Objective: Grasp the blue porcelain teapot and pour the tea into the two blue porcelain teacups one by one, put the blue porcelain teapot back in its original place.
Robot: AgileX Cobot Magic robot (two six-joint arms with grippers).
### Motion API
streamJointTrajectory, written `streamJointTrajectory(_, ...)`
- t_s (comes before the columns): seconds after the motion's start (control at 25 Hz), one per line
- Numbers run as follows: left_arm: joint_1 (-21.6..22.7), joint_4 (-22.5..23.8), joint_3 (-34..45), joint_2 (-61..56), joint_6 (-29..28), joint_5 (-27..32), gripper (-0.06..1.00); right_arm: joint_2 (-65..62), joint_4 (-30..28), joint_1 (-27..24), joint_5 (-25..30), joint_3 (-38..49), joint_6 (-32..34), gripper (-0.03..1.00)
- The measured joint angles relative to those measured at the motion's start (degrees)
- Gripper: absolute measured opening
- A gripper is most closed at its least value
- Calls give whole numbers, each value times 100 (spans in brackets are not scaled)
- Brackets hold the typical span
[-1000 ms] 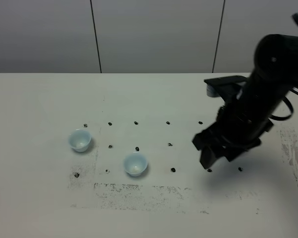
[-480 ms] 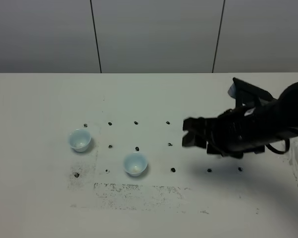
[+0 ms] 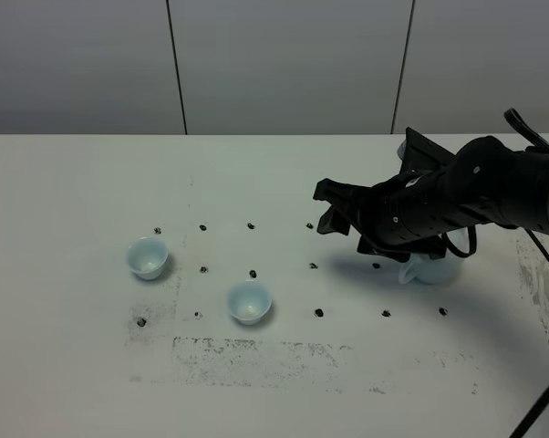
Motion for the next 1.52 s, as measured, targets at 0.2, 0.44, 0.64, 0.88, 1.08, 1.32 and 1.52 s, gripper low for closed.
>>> streamJointTrajectory(0.2,0,0,0,0,0,0,76,238,-6,-259,70,0,5,54)
streamJointTrajectory(0.44,0,0,0,0,6,0,76,244,-230,-287,308,-5,5,54)
streamJointTrajectory(0.64,0,0,0,0,6,5,76,244,-631,-287,380,-5,147,54)
streamJointTrajectory(0.88,0,0,0,0,6,5,76,244,-1307,-287,426,-5,670,53)
streamJointTrajectory(1.08,0,0,0,0,6,5,76,244,-2091,-287,656,-5,1231,52)
streamJointTrajectory(1.32,0,0,0,0,6,5,76,244,-2582,-287,1009,-5,1417,47)
streamJointTrajectory(1.52,0,0,0,0,1,5,76,244,-2796,-287,1210,-5,1424,46)
